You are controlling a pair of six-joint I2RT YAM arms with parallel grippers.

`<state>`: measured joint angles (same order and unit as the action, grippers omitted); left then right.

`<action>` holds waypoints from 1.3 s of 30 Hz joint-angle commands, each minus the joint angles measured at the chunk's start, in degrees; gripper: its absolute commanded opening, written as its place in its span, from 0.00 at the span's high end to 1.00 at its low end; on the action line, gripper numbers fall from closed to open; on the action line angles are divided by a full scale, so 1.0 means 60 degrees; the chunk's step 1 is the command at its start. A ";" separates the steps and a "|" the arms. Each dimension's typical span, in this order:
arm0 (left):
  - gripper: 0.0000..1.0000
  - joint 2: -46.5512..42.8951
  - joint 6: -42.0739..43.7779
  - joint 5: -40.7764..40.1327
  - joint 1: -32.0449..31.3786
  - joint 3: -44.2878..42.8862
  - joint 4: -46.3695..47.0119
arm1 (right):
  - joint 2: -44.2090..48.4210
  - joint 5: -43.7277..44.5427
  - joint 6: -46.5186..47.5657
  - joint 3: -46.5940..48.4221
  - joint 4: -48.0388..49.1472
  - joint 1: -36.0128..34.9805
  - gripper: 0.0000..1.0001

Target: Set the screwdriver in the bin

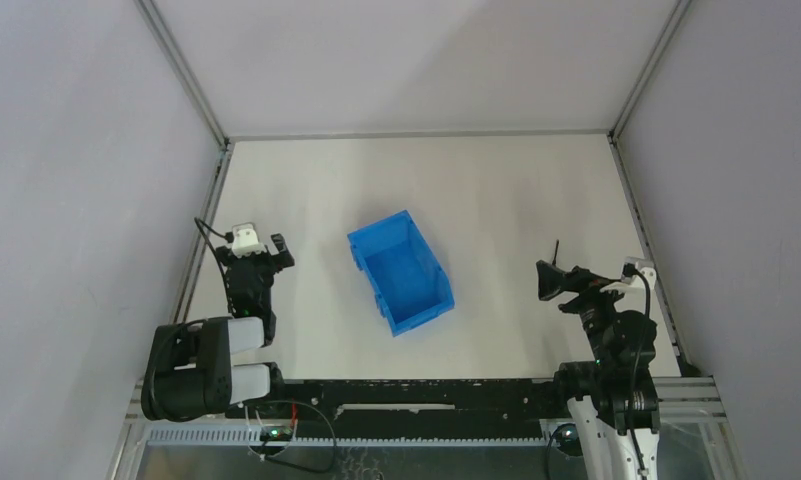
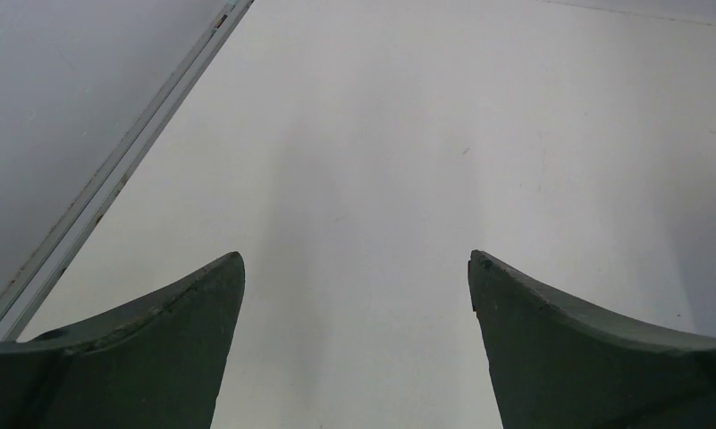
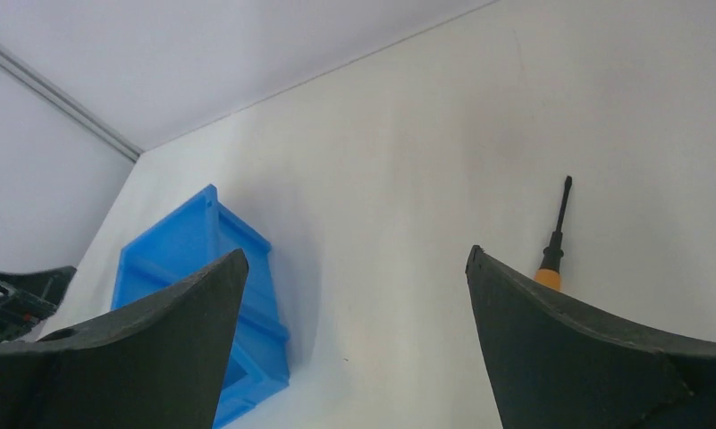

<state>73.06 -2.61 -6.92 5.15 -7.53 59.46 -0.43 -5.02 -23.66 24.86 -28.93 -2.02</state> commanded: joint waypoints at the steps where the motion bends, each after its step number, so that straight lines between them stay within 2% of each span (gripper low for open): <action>1: 0.00 -0.0174 0.0089 -0.0020 -0.0023 -0.0476 0.0388 | 0.0396 0.0746 -0.1279 0.0067 0.0916 -0.0054 0.00; 3: 0.00 -0.0183 0.0090 -0.0015 -0.0021 -0.0474 0.0388 | 0.0425 0.1413 -0.2071 0.0324 0.0874 -0.0056 0.00; 7: 0.00 -0.0165 0.0089 -0.0028 -0.0019 -0.0474 0.0388 | 0.0496 0.0189 -0.0996 0.0972 0.2037 -0.0043 0.00; 9: 0.00 -0.0165 0.0093 -0.0030 -0.0023 -0.0477 0.0388 | 0.0042 -0.0078 -0.0821 0.1434 0.2714 -0.0048 0.00; 11: 0.00 -0.0164 0.0091 -0.0024 -0.0016 -0.0478 0.0385 | -0.1059 -0.0158 -0.0466 0.2471 0.2608 -0.0051 0.01; 14: 0.00 -0.0164 0.0094 -0.0021 -0.0023 -0.0481 0.0388 | -0.3421 0.0016 0.0246 0.4859 0.1014 -0.0034 0.03; 19: 0.00 -0.0164 0.0081 -0.0025 -0.0023 -0.0482 0.0388 | -0.8042 0.0486 0.1384 0.9135 -0.3531 -0.0032 0.06; 21: 0.00 -0.0165 0.0086 -0.0024 -0.0023 -0.0476 0.0387 | -1.0077 0.0592 0.1656 1.0531 -0.5141 0.0051 0.02; 23: 0.00 -0.0165 0.0088 -0.0019 -0.0023 -0.0476 0.0388 | -1.1422 0.0475 0.1950 1.1121 -0.6203 0.0200 0.00; 26: 0.00 -0.0164 0.0088 -0.0032 -0.0034 -0.0483 0.0387 | -1.2985 0.0965 0.1923 1.0857 -0.6103 0.0263 0.00; 33: 0.00 -0.0165 0.0091 -0.0034 -0.0032 -0.0476 0.0376 | -1.5193 0.1649 0.1835 0.8039 -0.3575 0.0824 0.03; 39: 0.00 -0.0164 0.0084 -0.0033 -0.0024 -0.0476 0.0388 | -1.6845 0.1507 0.1861 0.6665 -0.2338 0.0864 0.18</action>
<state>73.06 -2.61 -6.92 5.15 -7.53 59.46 -98.94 2.92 -13.17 67.68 -49.91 3.20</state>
